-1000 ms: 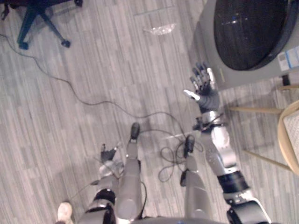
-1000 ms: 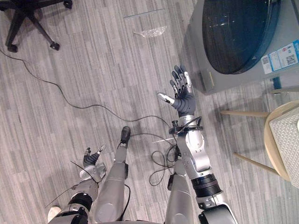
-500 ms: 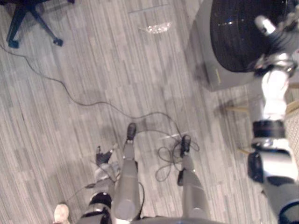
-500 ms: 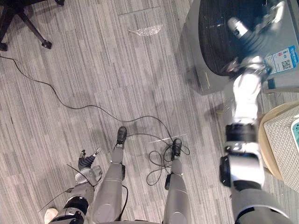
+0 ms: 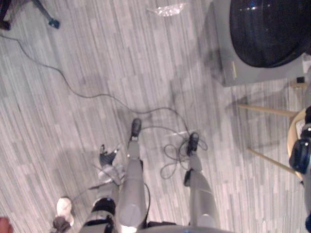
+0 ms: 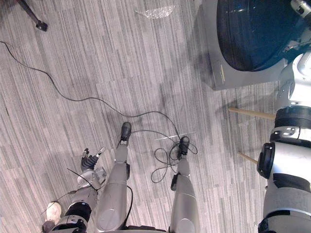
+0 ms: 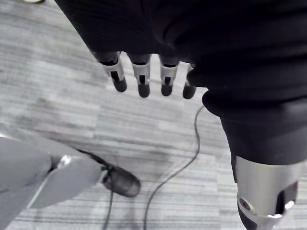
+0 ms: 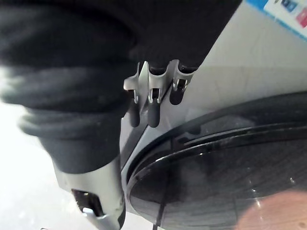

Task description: Pick up the laundry basket with both hands and put the clothes into the washing machine.

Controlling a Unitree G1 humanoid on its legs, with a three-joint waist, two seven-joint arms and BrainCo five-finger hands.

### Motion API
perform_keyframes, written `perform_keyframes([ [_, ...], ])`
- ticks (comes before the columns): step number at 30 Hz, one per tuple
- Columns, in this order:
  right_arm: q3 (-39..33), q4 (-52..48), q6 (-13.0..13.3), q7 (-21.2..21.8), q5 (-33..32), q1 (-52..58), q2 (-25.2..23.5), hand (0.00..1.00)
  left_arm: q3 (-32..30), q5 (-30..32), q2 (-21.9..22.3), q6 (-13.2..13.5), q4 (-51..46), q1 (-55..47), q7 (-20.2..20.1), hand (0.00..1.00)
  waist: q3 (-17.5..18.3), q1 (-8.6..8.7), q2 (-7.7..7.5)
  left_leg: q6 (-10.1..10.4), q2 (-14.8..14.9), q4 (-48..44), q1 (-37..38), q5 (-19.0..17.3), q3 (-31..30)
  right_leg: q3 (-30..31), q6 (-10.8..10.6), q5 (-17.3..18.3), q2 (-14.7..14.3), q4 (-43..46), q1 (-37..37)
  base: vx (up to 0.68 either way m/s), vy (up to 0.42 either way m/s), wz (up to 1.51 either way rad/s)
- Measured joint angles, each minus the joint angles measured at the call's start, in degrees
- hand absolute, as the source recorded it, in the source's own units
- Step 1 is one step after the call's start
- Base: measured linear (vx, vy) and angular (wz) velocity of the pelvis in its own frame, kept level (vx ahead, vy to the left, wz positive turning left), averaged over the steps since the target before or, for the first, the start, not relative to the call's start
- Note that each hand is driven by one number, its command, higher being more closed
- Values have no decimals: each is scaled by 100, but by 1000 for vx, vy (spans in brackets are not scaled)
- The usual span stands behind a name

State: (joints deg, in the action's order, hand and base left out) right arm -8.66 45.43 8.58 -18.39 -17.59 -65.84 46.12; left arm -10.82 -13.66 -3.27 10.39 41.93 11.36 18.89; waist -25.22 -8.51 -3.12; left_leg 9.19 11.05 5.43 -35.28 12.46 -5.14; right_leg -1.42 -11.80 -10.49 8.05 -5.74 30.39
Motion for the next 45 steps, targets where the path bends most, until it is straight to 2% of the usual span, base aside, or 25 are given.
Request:
perform_keyframes([
  [4,559,276,-143,-15,14,-448,224,0,61,-110,11,32,-324,-3,0,0,-32,-37,55,5,-1,-4,-211,17,-54,-90,-15,-7,20,115,208,21,41,5],
  [7,765,283,-86,-212,8,-492,291,0,170,-177,-2,97,-467,-9,-2,0,-64,-6,110,27,0,-5,-273,47,-98,-194,-105,58,72,383,359,22,52,5],
  [13,1527,503,-165,-289,-38,-1079,462,0,173,-219,33,158,-647,-12,-8,0,-64,-14,152,65,27,-109,-501,-18,-44,-188,-191,129,95,642,700,-1,49,-7],
  [16,1702,511,-303,-287,-35,-1254,477,0,169,-272,138,148,-634,-12,-9,0,-54,-68,250,42,81,-227,-576,-43,-11,-209,-183,124,55,643,715,-25,39,-6],
  [20,1786,349,-354,-287,-132,-1280,190,0,161,-336,214,150,-586,-9,-8,0,-24,-166,326,61,204,-360,-586,-80,73,-325,-98,59,-18,643,716,-26,20,-13],
  [24,1767,-582,-408,-287,-588,-981,-335,0,123,-375,420,139,-518,-9,-5,0,98,-167,540,76,298,-448,-596,-97,113,-349,-55,38,-99,643,716,-30,18,-11],
  [26,1838,-1520,-399,-153,-899,-657,-918,0,121,-379,527,137,-510,-9,-4,0,195,-212,705,88,405,-497,-598,-106,227,-469,137,65,-160,641,722,-35,9,-13],
  [27,1840,-1686,-396,-128,-931,-583,-1073,0,123,-378,561,136,-509,-8,-5,0,225,-244,755,89,420,-509,-604,-106,229,-490,143,62,-178,642,722,-28,6,-10],
  [29,2165,-2716,-164,299,-1287,-221,-1603,0,102,-378,691,130,-497,-10,12,0,308,-391,889,86,489,-524,-589,-103,219,-570,231,123,-219,754,737,0,0,0],
  [30,2301,-2982,-89,432,-1384,-170,-1757,0,92,-378,702,128,-472,0,15,0,312,-410,896,56,488,-536,-579,-79,213,-604,224,153,-216,849,761,11,1,19],
  [31,2545,-3580,127,741,-1593,20,-2325,0,86,-377,742,114,-344,98,15,0,314,-481,899,81,490,-541,-517,-60,143,-636,189,376,-192,1179,796,17,3,20],
  [32,2544,-3659,156,768,-1623,63,-2384,0,86,-378,756,111,-315,123,16,0,314,-487,899,81,490,-541,-505,-58,124,-638,192,413,-185,1247,795,42,2,47],
  [33,2531,-3876,258,878,-1805,212,-2616,0,96,-376,758,104,-314,143,16,0,317,-515,894,83,454,-540,-458,-57,18,-653,91,585,-138,1545,795,34,-1,48],
  [35,2411,-4130,356,973,-1964,447,-2764,0,-15,-371,759,87,-301,142,17,0,338,-514,851,83,340,-536,-391,-58,-103,-661,-83,798,-2,1963,797,60,19,67],
  [36,2274,-4310,422,987,-2036,642,-2849,0,-142,-370,750,63,-291,138,33,0,373,-513,782,82,252,-532,-347,-59,-107,-641,-119,919,92,2103,792,75,36,51],
  [40,1619,-4757,729,975,-2256,1529,-3043,0,-396,-349,723,-19,-101,232,120,0,445,-477,645,79,127,-521,-147,-61,84,-467,-135,925,201,1987,603,52,40,7],
  [43,1289,-4824,836,965,-2230,2465,-3190,0,-560,-286,698,-67,117,267,118,0,484,-338,567,78,104,-510,103,-62,231,-329,-131,921,197,1801,366,33,2,-17],
  [45,1280,-4793,869,974,-2180,3537,-3373,0,-574,-152,689,-137,411,240,114,0,601,-190,432,77,74,-383,347,-64,373,-204,-89,894,183,1573,209,26,-9,-34],
])
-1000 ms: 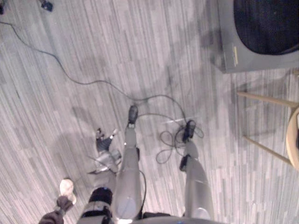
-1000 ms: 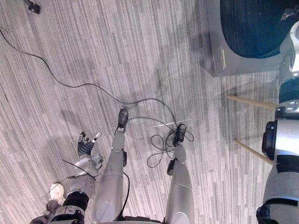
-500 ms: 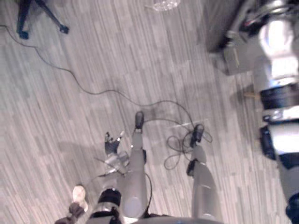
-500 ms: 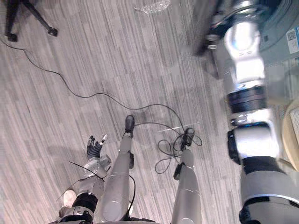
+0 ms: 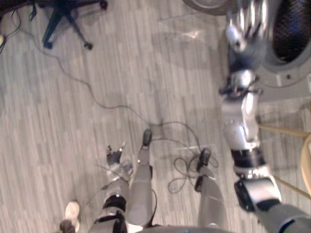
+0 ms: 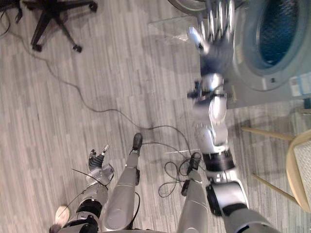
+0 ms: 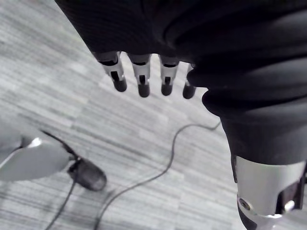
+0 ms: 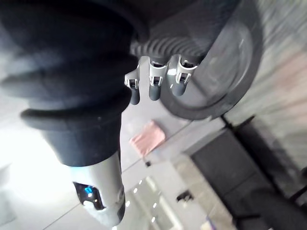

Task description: Pick up the laundry basket with both hands and put the clothes into the washing machine.

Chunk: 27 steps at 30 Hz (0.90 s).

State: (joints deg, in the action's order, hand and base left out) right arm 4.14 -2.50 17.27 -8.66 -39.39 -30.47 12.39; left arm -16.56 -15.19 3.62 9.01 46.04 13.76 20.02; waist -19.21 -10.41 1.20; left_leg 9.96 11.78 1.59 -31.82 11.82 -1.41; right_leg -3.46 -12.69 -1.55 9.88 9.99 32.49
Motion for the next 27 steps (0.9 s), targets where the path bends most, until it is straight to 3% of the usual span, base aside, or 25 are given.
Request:
perform_keyframes([
  [4,-22,656,-113,138,366,1289,-218,0,15,90,-49,-102,310,-22,-118,0,97,271,-83,-9,-34,129,283,-58,61,202,17,-9,-14,-245,-242,9,-1,-15],
  [9,-186,2344,-635,402,916,2486,-579,0,15,260,-373,-209,640,-334,-258,0,458,435,-161,-46,-177,262,735,-185,274,399,19,-11,60,-498,-608,-6,18,-10],
  [12,-901,3621,-903,499,1187,2863,-832,0,19,361,-551,-250,857,-526,-382,0,712,658,-172,-127,-267,298,1050,-243,345,496,16,-10,138,-696,-966,6,21,-1],
  [17,-2014,4933,-961,479,1187,2978,-867,0,135,353,-689,-361,1094,-544,-566,0,1004,891,-236,-122,-295,375,1440,-358,666,733,39,-139,163,-1043,-1281,-1,8,-24],
  [20,-2582,5573,-1041,337,1209,3019,-823,0,536,302,-797,-364,1306,-263,-750,0,1118,1004,-206,-115,-288,376,1606,-398,843,892,23,-223,152,-1157,-1367,6,-12,-27],
  [24,-2910,5793,-1155,337,1362,3073,-849,0,1074,226,-1030,-361,1322,525,-885,0,1129,1301,-192,-110,-274,376,1660,-417,1105,1158,49,-344,124,-1292,-1294,-16,-22,-30],
  [27,-3124,5786,-1146,326,1353,3090,-853,0,1464,103,-1165,-325,1459,1252,-889,0,1116,1387,-200,-105,-268,383,1624,-426,1342,1402,28,-482,110,-1360,-1110,-26,-38,-51],
])
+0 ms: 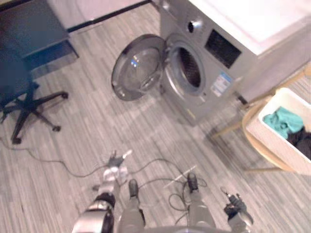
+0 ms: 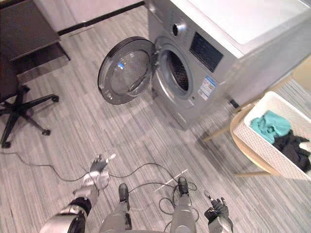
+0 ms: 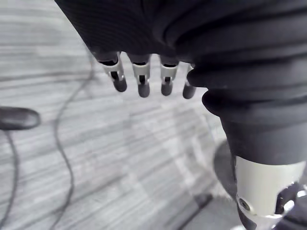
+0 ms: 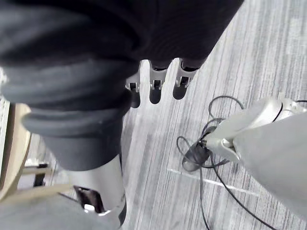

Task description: Pick up the laundry basket with both hands and put the clothes into the washing machine.

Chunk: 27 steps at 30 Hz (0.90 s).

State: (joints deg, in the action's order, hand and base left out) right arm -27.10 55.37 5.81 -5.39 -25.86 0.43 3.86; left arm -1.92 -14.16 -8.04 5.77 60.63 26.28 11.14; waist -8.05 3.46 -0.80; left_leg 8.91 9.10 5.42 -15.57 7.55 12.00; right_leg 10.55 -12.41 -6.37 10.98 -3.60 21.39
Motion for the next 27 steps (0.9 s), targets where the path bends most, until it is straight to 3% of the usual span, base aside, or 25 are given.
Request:
perform_keyframes([
  [1,1,-154,26,-20,-3,61,-51,0,213,-168,-56,21,75,571,7,0,-18,89,-31,2,64,5,-76,-1,243,237,-20,-64,-57,23,249,-24,-59,-55],
  [4,16,-636,42,-66,-9,402,-284,0,503,-383,-30,45,62,1212,-1,0,-44,125,-66,26,175,18,-153,-12,509,450,4,-121,-193,58,501,-14,-76,-61],
  [8,381,-1358,63,-74,-138,967,-733,0,921,-947,-128,119,23,2464,-12,0,-221,231,-386,160,586,-1,-288,-35,988,768,20,-126,-649,283,1014,-1,-96,-64],
  [9,567,-1545,124,-90,-242,1084,-796,0,1051,-1230,-140,137,8,2938,-2,0,-292,253,-504,231,733,-78,-509,-25,1085,847,19,-127,-800,320,1249,-21,-98,-43],
  [12,770,-2072,298,-114,-534,1143,-834,0,1291,-2087,-361,222,-28,3978,88,0,-492,382,-660,446,1157,-772,-1383,-185,1068,765,107,-329,-1054,338,1847,-33,-131,-29],
  [13,789,-2205,333,-112,-564,1142,-835,0,1302,-2207,-442,228,-39,4136,148,0,-575,373,-672,447,1250,-938,-1504,-243,1059,692,129,-401,-1100,340,1912,-51,-116,-28],
  [15,873,-2488,448,-120,-582,1140,-834,0,1302,-2541,-709,266,-96,4401,264,0,-707,357,-636,496,1506,-1362,-1853,-425,1001,542,-24,-698,-1236,345,2098,-46,-74,-28],
  [17,1063,-2739,526,-119,-717,1126,-828,0,1571,-2834,-1103,362,-402,4592,290,0,-783,327,-608,534,1754,-1720,-2292,-538,1010,483,49,-790,-1412,347,2347,-8,-20,-26],
  [19,1246,-2903,592,-117,-932,1115,-820,0,1606,-3181,-1149,376,-414,4880,416,0,-922,262,-600,542,1866,-1853,-2450,-545,1091,424,62,-801,-1486,398,2455,23,1,-13],
  [27,1470,-3037,742,-110,-1453,1108,-804,0,1403,-3981,-1549,513,-384,4994,1006,0,-1088,97,-510,455,1876,-2037,-2827,-606,1120,281,64,-797,-1434,425,2664,-9,-2,3],
])
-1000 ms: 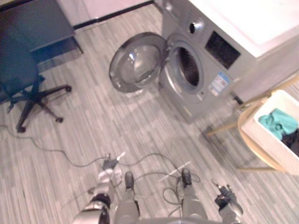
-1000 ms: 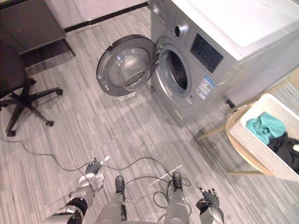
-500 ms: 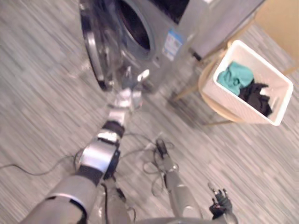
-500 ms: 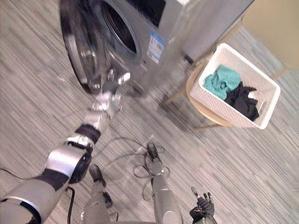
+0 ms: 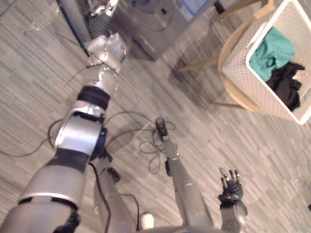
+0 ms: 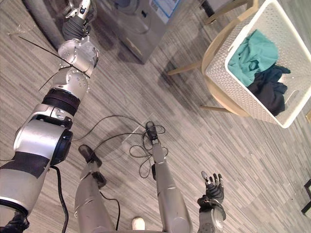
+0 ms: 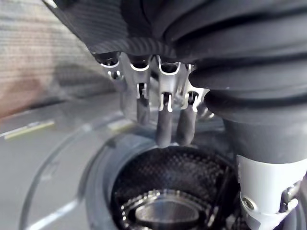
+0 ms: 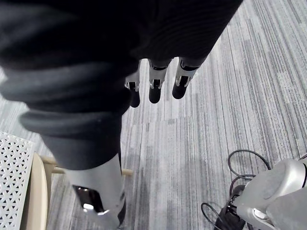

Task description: Pick up the laundry basket with both hands and put the clothes into the washing machine.

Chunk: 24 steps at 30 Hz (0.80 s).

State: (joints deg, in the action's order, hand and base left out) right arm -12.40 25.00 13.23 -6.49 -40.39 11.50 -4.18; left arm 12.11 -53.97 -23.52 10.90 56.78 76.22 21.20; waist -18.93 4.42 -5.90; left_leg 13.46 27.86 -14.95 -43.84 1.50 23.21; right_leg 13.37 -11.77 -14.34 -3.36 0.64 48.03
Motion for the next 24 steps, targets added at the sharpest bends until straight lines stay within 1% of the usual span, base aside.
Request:
perform_keyframes([
  [2,2,16,0,-4,-57,0,8,0,-308,-71,-86,72,7,-32,136,0,-29,-31,-3,-1,-15,-1,-83,0,-94,-84,-1,3,23,7,20,-57,-16,21],
  [4,0,25,3,-6,-131,1,14,0,-647,-165,-226,108,6,-143,169,0,-56,-57,-15,-2,-43,-8,-120,2,-159,-161,44,40,56,43,19,-60,-9,24],
  [5,2,60,1,-5,-180,0,26,0,-1008,-171,-297,179,5,-266,216,0,-57,-66,-15,-8,-82,-12,-154,5,-232,-208,58,57,89,57,16,-44,1,19],
  [6,2,64,1,-6,-180,0,30,0,-1114,-173,-323,206,5,-315,246,0,-57,-75,-15,-10,-92,-12,-158,7,-243,-220,57,57,100,60,11,-65,6,20],
  [8,2,75,-2,-9,-179,2,44,0,-1522,-190,-438,239,0,-518,277,0,-57,-106,-16,-25,-136,-12,-156,19,-282,-262,57,57,145,60,-40,-55,18,21],
  [12,0,132,-6,-17,-178,3,48,0,-2176,-264,-452,311,-29,-683,286,0,-56,-188,-18,-74,-241,-4,-128,52,-436,-385,47,65,244,45,-189,-45,21,22],
  [14,-8,161,-5,-65,-179,2,50,0,-2347,-263,-461,320,-96,-870,272,0,-53,-216,-41,-98,-287,12,-28,46,-486,-407,44,69,277,32,-318,-36,23,19],
  [19,-55,177,-16,-87,-173,-1,72,0,-2595,-131,-482,307,-273,-1299,231,0,-55,-224,-59,-182,-425,19,142,9,-489,-412,-16,117,408,26,-504,-32,28,12],
  [24,-139,326,-42,-100,-169,-17,87,0,-2623,204,-387,238,-275,-1664,-3,0,-32,-223,-108,-201,-499,111,528,-1,-451,-409,-36,155,465,30,-831,-10,26,7],
])
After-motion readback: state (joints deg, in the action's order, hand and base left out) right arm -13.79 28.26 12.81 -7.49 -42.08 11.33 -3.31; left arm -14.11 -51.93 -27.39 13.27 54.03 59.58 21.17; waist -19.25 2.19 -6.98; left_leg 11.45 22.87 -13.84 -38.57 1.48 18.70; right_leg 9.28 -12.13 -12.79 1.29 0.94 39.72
